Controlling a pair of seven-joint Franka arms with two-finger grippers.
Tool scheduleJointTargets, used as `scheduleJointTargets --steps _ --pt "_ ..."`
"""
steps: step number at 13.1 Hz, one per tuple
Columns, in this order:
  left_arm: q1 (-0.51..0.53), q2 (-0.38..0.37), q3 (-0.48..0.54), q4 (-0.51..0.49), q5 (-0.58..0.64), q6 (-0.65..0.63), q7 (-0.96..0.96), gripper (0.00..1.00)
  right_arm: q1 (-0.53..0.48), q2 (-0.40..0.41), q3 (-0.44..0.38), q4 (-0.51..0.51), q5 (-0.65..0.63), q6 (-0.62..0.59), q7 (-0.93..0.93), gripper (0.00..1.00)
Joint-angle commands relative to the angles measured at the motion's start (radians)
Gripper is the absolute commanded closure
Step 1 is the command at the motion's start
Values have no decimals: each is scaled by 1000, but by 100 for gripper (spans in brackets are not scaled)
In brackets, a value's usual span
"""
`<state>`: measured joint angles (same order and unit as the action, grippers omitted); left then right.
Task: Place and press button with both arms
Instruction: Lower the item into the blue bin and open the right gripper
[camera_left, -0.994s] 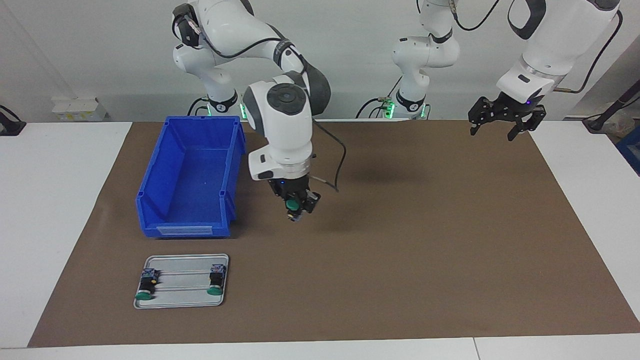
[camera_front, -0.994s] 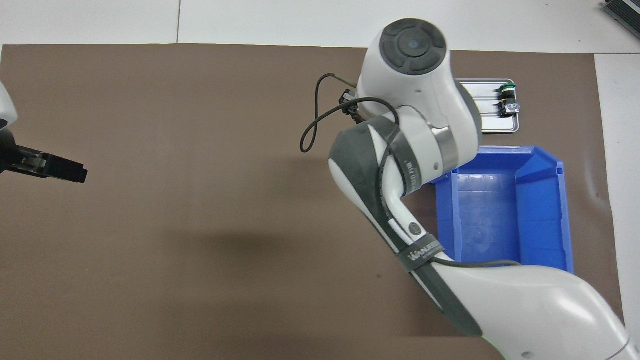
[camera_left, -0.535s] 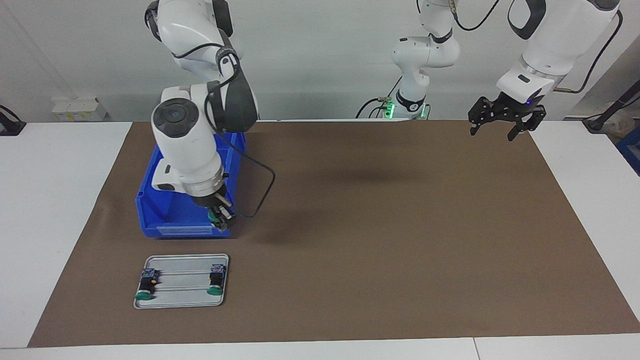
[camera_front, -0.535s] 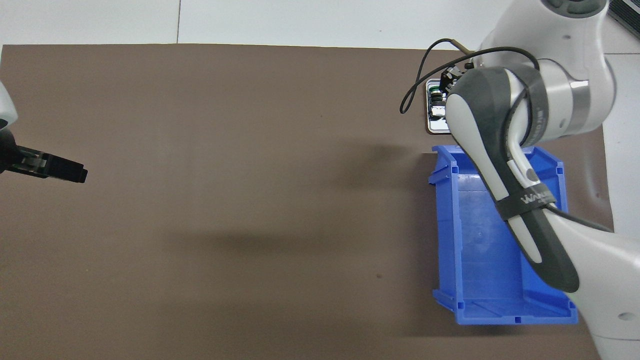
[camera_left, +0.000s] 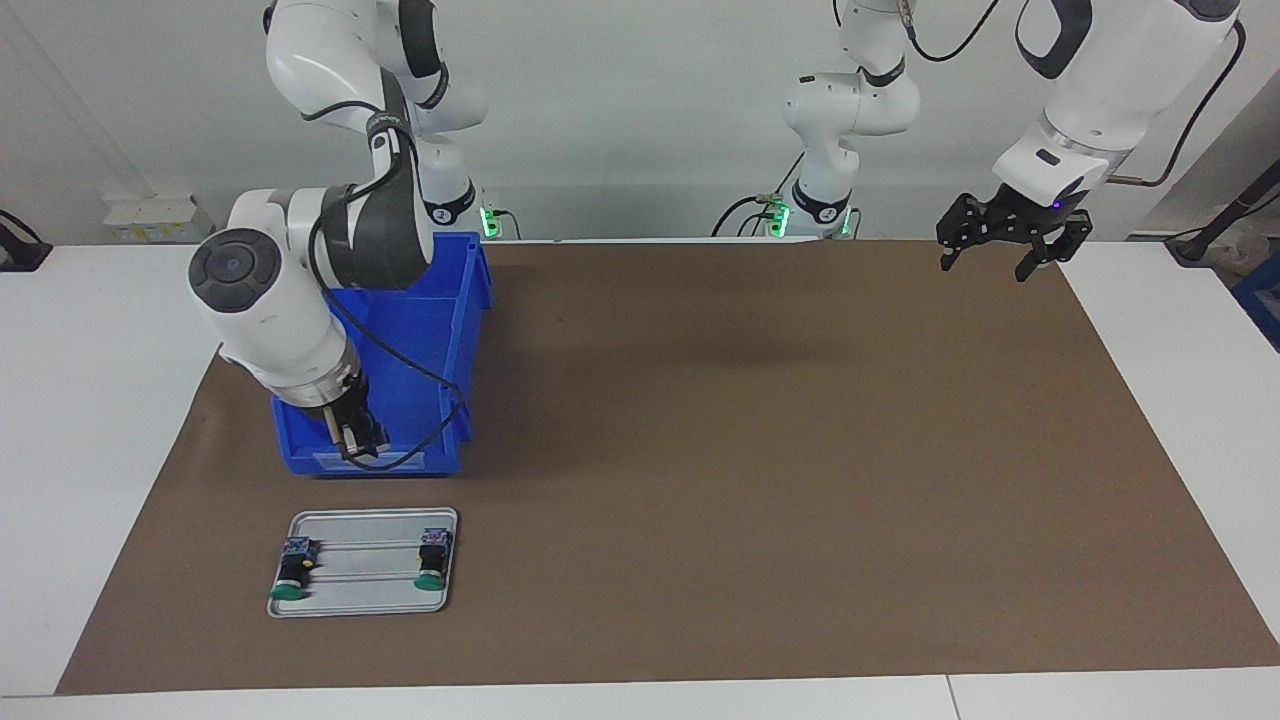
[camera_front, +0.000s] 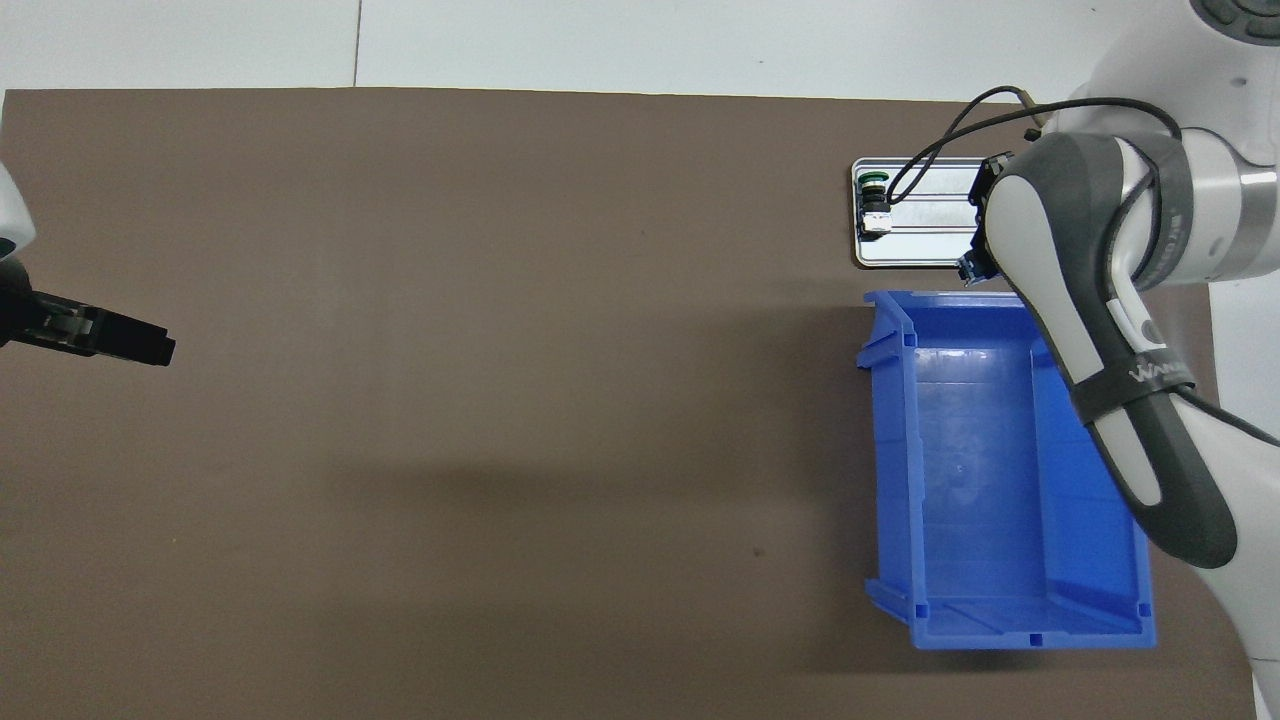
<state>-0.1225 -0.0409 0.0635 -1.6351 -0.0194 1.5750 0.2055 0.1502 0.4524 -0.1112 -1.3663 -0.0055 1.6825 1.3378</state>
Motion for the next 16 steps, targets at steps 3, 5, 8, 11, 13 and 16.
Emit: scheduleJointTargets --steps 3,5,8,11,13,16 --pt "9 -30 -7 -35 16 11 11 0 -12 -199 8 -432 2 218 152 82" --pt "7 -30 -7 -34 16 11 11 0 -14 -231 8 -517 2 265 182 83" --pt "9 -30 -7 -34 16 11 11 0 -24 -280 8 -669 2 405 198 83" --pt "9 -30 -7 -35 16 11 11 0 -54 -303 8 -749 2 491 204 83" --pt "9 -30 -7 -34 16 11 11 0 -54 -307 8 -761 2 494 204 83" --pt "9 -30 -7 -35 16 11 11 0 -52 -307 8 -760 2 494 218 56"
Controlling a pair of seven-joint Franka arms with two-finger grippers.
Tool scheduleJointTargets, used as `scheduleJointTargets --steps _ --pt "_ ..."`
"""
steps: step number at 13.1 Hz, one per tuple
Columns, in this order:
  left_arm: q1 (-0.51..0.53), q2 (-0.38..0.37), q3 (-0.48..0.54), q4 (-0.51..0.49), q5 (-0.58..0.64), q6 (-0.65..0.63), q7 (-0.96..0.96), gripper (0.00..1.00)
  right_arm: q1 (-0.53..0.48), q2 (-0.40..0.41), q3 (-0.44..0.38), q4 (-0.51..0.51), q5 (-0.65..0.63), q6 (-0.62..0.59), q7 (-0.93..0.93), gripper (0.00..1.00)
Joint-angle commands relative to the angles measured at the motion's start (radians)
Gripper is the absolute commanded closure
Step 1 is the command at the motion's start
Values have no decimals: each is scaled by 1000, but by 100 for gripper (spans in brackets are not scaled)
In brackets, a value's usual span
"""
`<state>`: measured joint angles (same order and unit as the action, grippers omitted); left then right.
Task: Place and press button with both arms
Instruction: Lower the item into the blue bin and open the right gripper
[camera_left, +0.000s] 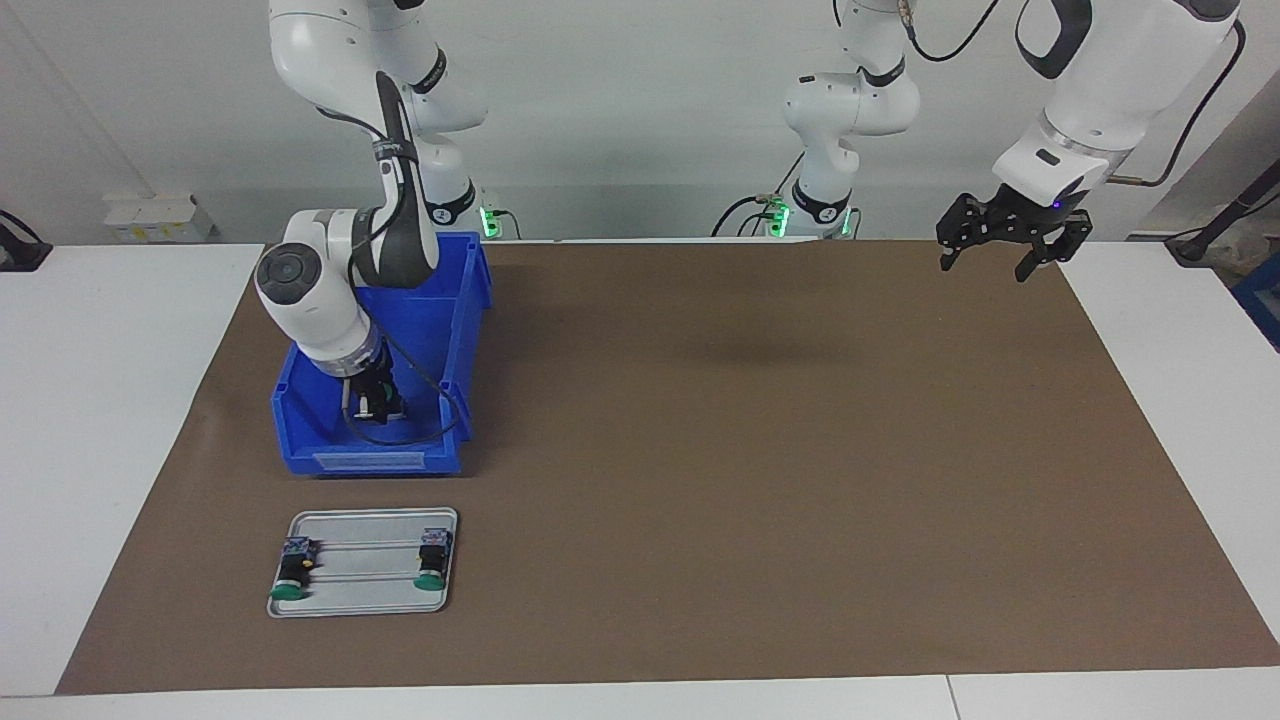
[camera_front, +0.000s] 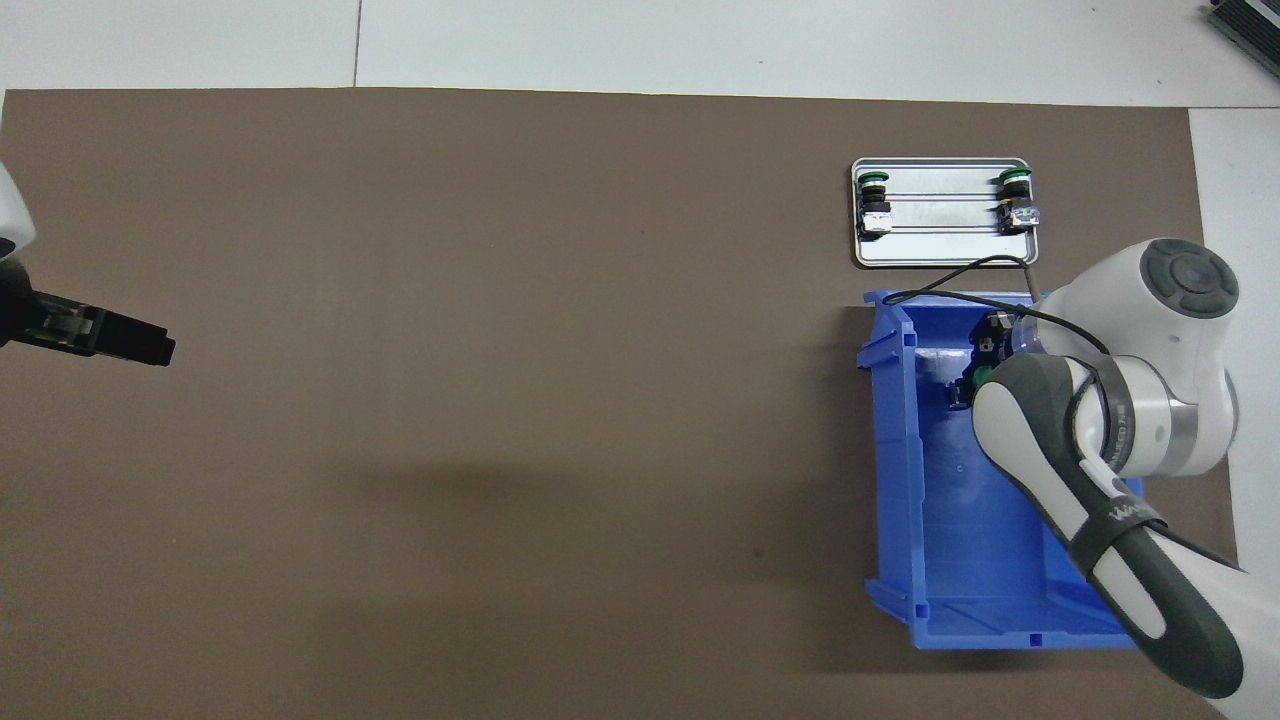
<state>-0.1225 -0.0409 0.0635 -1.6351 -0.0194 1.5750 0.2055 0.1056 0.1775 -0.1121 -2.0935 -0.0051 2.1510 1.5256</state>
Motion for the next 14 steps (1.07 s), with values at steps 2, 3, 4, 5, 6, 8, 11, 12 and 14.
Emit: scheduleJointTargets --steps 2,3,4,5,6,8,11,12,14 --pt "9 -30 -7 -35 16 11 11 0 -7 -32 9 -31 2 26 33 30" --pt "9 -30 -7 -34 16 11 11 0 -7 -32 9 -31 2 26 33 23" --pt "9 -30 -7 -34 16 11 11 0 -7 -30 9 -28 2 26 33 18" --pt "9 -30 -7 -35 18 11 11 0 -9 -29 9 -23 2 24 34 16" --pt "9 -30 -7 -35 16 11 11 0 -7 -29 8 -19 2 23 33 14" --pt "9 -30 -7 -34 16 11 11 0 -7 -24 8 12 -12 -5 31 13" --pt "9 -30 -7 -34 16 11 11 0 -12 -23 6 99 -21 -91 19 11" --pt "9 -30 -7 -35 16 11 11 0 -14 -20 8 134 -42 -127 10 11" --pt "9 -30 -7 -35 16 11 11 0 -14 -19 8 190 -76 -180 -19 11"
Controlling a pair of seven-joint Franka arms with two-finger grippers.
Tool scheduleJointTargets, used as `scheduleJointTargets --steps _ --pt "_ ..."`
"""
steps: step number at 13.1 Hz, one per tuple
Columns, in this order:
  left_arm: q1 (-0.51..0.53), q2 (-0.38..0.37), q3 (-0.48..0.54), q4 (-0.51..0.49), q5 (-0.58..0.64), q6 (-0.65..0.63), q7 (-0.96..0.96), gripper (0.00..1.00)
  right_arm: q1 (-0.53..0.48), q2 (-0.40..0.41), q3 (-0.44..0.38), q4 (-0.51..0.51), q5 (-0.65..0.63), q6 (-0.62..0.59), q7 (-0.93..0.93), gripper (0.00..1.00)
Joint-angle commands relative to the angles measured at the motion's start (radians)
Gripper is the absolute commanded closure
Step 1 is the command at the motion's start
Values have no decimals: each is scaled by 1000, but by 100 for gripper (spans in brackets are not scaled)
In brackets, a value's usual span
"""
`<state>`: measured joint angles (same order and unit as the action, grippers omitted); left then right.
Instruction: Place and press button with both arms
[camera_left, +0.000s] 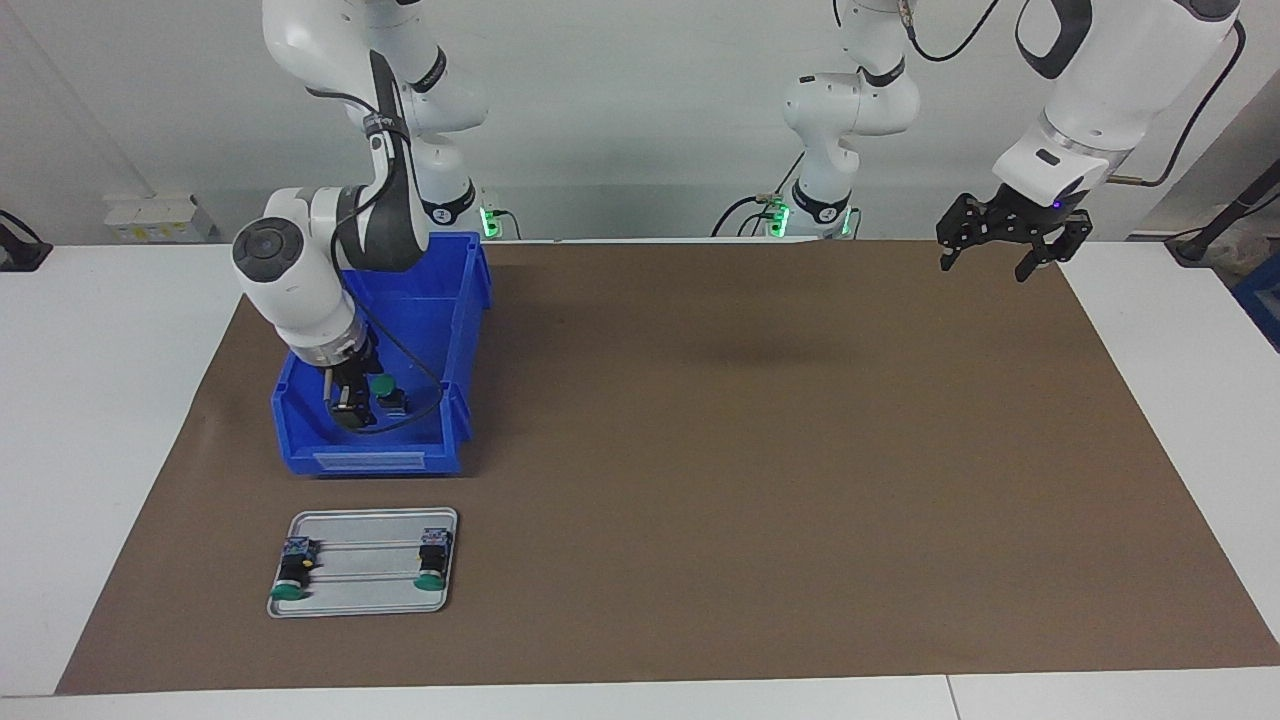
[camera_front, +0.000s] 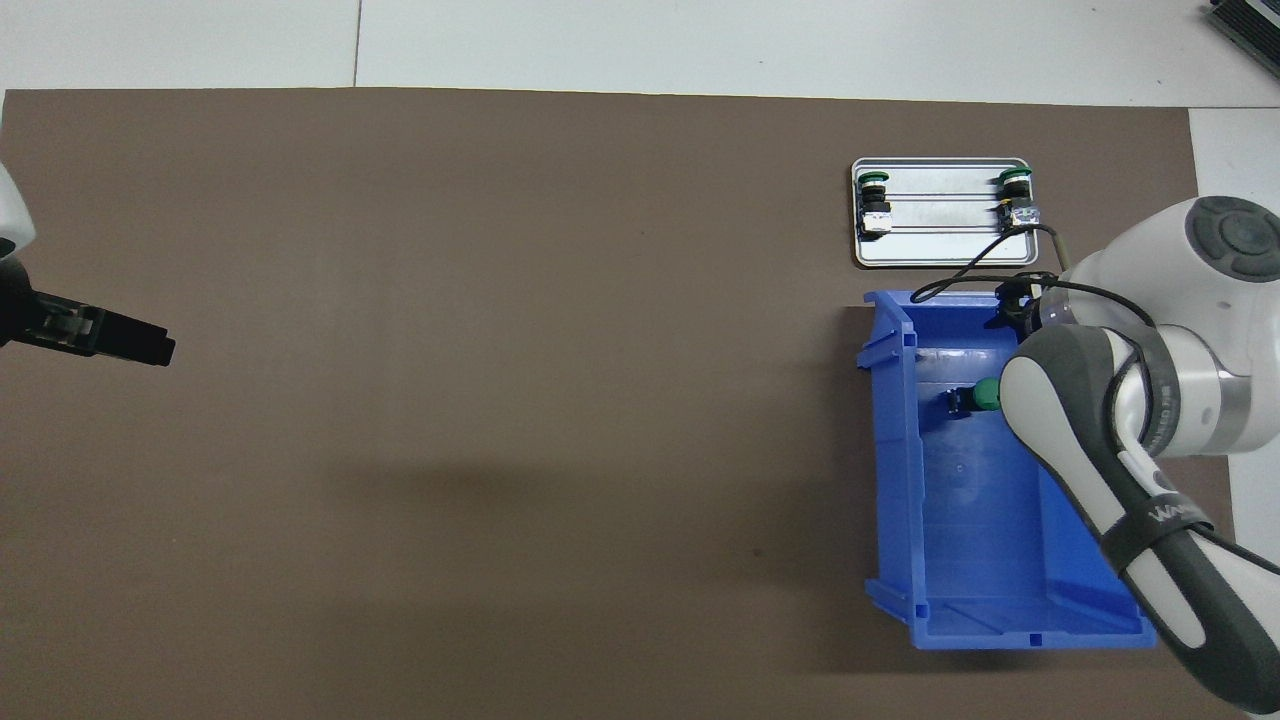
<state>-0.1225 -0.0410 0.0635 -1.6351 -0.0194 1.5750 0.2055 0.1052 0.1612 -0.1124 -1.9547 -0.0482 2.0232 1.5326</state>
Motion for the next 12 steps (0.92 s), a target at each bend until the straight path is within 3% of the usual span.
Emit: scheduleJointTargets --steps 1,7,12 --pt "9 -30 -7 -35 16 11 11 0 -13 -5 8 88 -33 -90 -67 11" --pt "9 -30 -7 -34 16 11 11 0 -5 -91 60 224 -13 -218 -389 11" --pt "9 -30 -7 -35 16 11 11 0 -4 -134 142 234 5 -236 -778 10"
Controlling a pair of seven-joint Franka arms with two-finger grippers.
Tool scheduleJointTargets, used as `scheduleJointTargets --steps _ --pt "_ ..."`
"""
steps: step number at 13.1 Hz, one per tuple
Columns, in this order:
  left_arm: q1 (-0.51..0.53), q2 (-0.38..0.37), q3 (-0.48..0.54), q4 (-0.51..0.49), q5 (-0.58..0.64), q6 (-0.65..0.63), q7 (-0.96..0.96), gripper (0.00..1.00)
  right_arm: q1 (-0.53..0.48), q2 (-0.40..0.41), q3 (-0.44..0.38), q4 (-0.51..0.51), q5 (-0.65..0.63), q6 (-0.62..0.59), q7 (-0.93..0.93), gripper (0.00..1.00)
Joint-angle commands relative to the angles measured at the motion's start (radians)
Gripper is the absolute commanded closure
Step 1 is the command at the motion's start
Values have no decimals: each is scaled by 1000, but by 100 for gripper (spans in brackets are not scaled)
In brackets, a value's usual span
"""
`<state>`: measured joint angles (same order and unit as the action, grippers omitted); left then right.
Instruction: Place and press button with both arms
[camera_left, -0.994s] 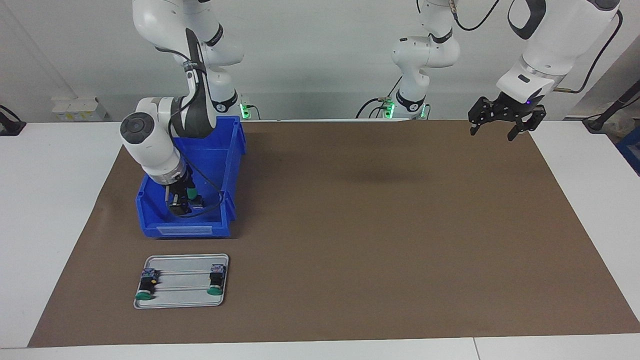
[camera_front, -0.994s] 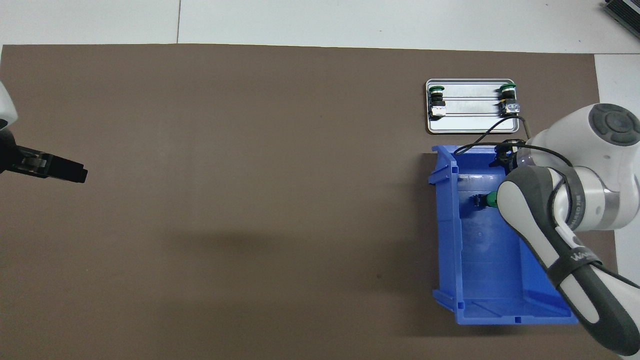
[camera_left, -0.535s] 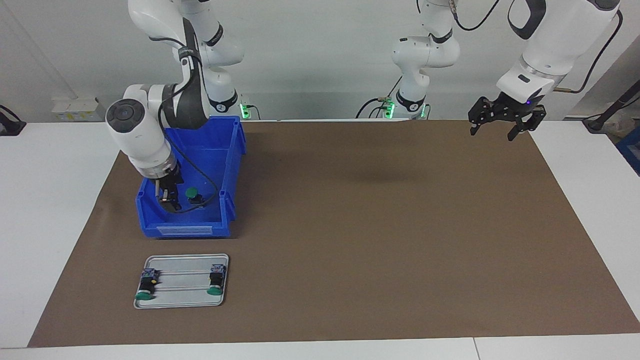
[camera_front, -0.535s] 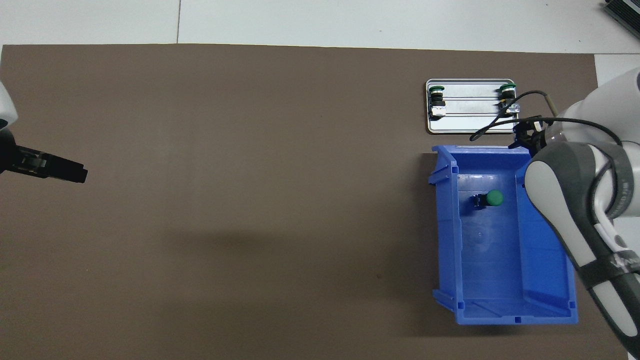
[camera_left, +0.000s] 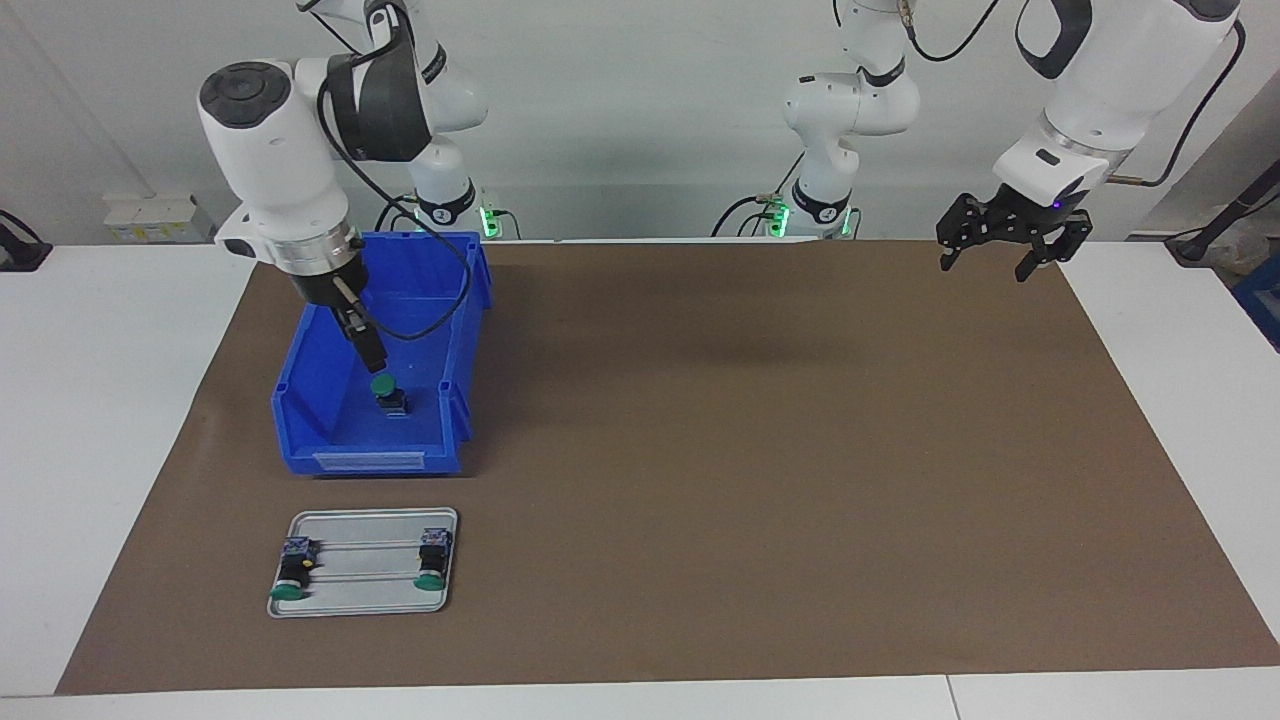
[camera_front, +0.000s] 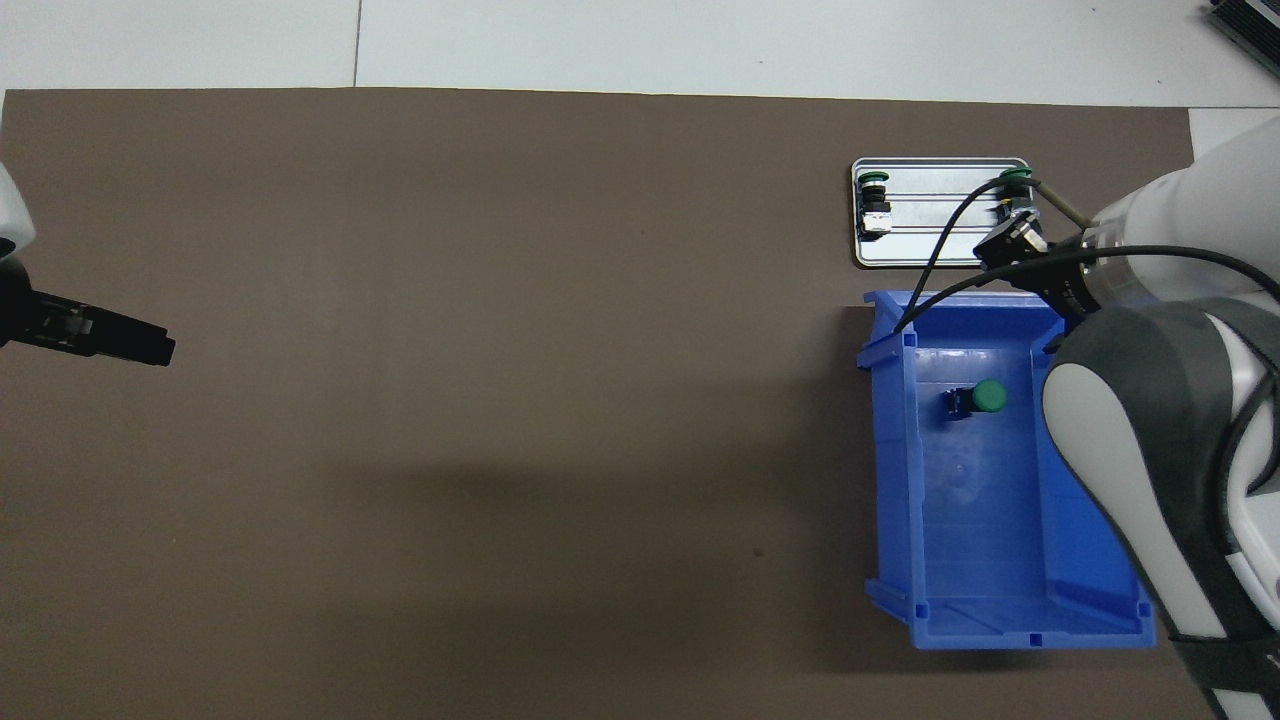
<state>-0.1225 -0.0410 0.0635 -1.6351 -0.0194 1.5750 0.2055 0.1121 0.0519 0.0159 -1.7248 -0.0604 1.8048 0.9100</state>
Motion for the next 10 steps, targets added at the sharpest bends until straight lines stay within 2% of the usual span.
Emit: scheduleJointTargets --steps 1,5,7,10 --pt "9 -30 -7 -34 16 11 11 0 -11 -35 13 4 28 -19 -234 9" --pt "9 -30 -7 -35 16 11 11 0 -12 -50 19 14 62 -24 -612 6" --pt "9 -30 -7 -35 16 11 11 0 -14 -47 21 59 66 -65 -673 6" --pt "9 -30 -7 -35 16 11 11 0 -32 -40 10 148 90 -189 -836 6"
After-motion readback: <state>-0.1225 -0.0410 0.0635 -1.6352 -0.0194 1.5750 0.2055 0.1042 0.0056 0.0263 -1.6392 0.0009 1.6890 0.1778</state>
